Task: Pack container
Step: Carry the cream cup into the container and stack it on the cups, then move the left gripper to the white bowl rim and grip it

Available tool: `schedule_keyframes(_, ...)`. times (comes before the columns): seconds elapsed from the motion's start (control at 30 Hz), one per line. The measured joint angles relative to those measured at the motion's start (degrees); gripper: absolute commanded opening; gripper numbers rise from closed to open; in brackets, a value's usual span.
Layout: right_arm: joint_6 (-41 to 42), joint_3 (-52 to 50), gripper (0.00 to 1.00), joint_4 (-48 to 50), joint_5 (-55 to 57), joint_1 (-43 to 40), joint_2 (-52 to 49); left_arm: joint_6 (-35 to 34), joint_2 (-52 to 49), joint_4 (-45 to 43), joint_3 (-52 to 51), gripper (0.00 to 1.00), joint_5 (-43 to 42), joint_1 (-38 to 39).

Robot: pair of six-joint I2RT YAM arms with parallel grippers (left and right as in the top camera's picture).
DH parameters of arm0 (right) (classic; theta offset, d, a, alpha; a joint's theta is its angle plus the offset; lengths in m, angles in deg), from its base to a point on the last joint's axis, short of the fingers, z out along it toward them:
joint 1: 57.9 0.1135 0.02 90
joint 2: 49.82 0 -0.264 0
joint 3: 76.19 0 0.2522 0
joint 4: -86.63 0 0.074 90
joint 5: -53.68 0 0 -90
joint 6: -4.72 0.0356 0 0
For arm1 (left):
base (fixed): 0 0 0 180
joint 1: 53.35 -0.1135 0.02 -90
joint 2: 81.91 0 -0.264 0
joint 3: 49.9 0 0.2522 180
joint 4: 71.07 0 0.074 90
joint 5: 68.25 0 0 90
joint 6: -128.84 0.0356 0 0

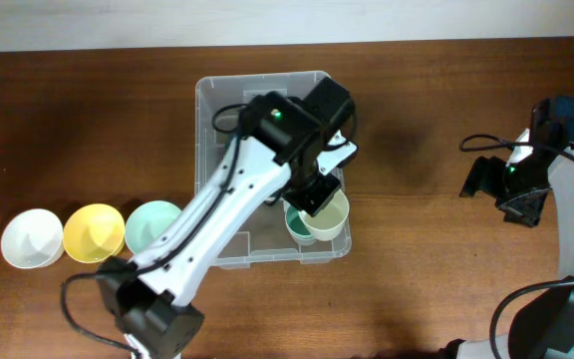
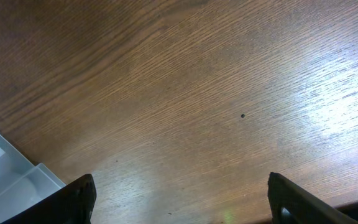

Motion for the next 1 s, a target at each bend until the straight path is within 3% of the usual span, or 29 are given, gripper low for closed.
schedule_keyframes(0.33, 0.0, 0.0, 0.84, 0.0, 0.0, 0.0, 0.0, -0.4, -3.2, 0.2, 0.0, 0.01, 3.5, -2.6)
schedule_keyframes(0.4, 0.0, 0.0, 0.84, 0.0, 0.0, 0.0, 0.0, -0.4, -3.2, 0.2, 0.0, 0.36, 3.7, -2.8)
schedule_keyframes(0.47, 0.0, 0.0, 0.84, 0.0, 0.0, 0.0, 0.0, -0.5, -3.2, 0.3, 0.0, 0.51, 3.7, -2.8)
schedule_keyframes(0.5, 0.0, 0.0, 0.84, 0.0, 0.0, 0.0, 0.0, -0.7, -3.2, 0.5, 0.0, 0.53, 3.7, -2.8)
schedule_keyframes(0.83, 0.0, 0.0, 0.84, 0.0, 0.0, 0.0, 0.0, -2.2, -3.1, 1.0, 0.0, 0.56, 7.2, -3.8)
schedule_keyframes(1.0, 0.0, 0.0, 0.84, 0.0, 0.0, 0.0, 0.0, -4.9, 2.9, -1.2, -0.7, 0.58, 10.3, -14.3)
